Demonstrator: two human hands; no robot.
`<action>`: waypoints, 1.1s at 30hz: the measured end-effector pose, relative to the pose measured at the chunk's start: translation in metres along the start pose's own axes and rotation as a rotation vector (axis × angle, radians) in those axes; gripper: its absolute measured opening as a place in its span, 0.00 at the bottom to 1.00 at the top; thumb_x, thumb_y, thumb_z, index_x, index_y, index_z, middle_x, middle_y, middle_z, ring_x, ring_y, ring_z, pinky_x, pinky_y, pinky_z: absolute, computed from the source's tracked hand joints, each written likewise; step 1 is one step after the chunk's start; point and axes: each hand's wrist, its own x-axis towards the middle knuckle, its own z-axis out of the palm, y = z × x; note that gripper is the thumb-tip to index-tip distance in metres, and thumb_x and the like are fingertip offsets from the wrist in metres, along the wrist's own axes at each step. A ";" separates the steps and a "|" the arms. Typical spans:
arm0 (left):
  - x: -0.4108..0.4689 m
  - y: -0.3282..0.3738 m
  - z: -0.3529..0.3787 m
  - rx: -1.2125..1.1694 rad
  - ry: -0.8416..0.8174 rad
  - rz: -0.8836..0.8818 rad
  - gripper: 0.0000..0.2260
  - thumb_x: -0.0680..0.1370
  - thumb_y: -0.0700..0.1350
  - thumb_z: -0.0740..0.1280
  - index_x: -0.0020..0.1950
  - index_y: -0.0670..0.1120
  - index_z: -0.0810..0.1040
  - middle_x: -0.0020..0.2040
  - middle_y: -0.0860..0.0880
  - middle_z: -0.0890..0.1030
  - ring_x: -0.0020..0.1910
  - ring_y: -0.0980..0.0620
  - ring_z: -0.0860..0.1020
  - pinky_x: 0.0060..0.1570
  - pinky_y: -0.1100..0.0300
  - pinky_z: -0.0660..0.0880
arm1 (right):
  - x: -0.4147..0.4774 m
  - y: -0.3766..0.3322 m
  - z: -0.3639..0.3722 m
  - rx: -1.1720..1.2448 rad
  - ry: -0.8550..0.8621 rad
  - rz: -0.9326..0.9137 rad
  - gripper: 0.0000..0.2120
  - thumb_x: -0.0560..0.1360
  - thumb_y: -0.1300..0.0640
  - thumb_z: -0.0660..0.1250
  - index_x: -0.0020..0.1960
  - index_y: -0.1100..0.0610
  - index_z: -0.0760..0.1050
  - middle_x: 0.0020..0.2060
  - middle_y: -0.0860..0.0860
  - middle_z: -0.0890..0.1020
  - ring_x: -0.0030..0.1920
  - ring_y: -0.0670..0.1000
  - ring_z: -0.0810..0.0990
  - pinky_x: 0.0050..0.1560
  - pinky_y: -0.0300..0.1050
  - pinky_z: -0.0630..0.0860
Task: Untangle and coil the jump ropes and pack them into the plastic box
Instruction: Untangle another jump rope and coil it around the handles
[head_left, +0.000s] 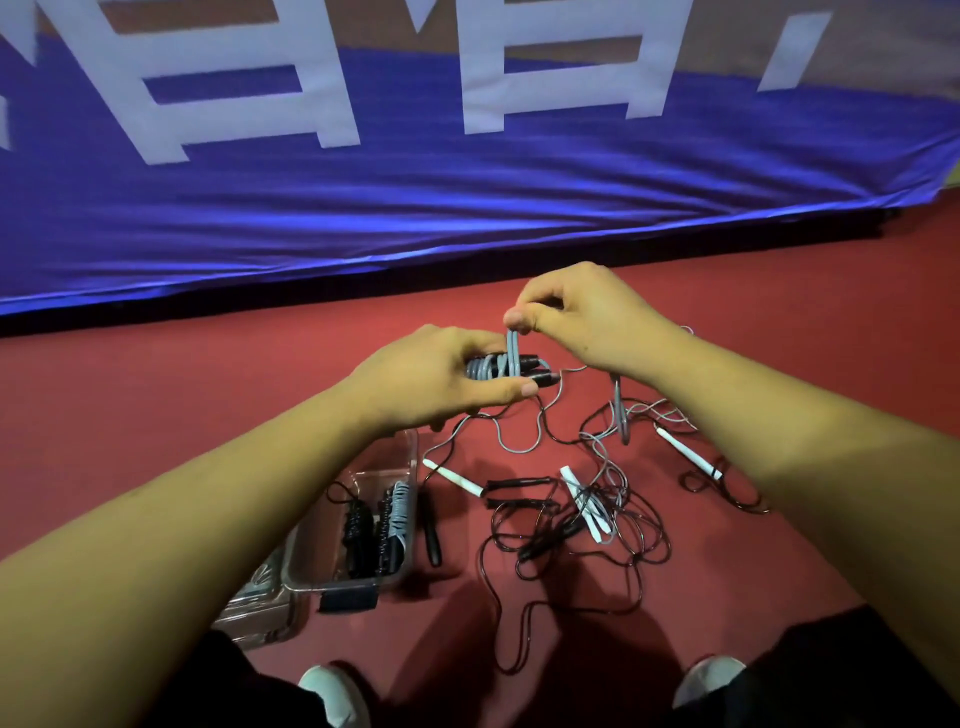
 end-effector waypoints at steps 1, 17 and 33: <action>-0.001 0.001 0.000 -0.039 0.009 0.007 0.18 0.72 0.69 0.65 0.50 0.57 0.79 0.35 0.49 0.81 0.32 0.46 0.79 0.35 0.57 0.72 | 0.000 0.003 0.000 0.018 -0.009 0.016 0.10 0.76 0.50 0.69 0.42 0.56 0.83 0.35 0.47 0.83 0.37 0.44 0.79 0.42 0.39 0.73; 0.007 -0.018 -0.012 -0.370 0.272 -0.059 0.10 0.76 0.52 0.72 0.56 0.58 0.78 0.35 0.49 0.79 0.27 0.51 0.75 0.30 0.57 0.74 | -0.015 0.003 0.031 0.274 -0.410 0.328 0.10 0.83 0.54 0.56 0.52 0.57 0.74 0.28 0.51 0.68 0.22 0.47 0.65 0.23 0.38 0.66; 0.005 -0.015 0.001 0.486 0.058 -0.097 0.21 0.76 0.64 0.65 0.69 0.63 0.70 0.59 0.52 0.82 0.59 0.44 0.78 0.49 0.54 0.72 | -0.010 -0.025 0.014 -0.430 -0.170 -0.108 0.08 0.76 0.48 0.64 0.45 0.51 0.79 0.38 0.50 0.82 0.43 0.56 0.79 0.41 0.47 0.74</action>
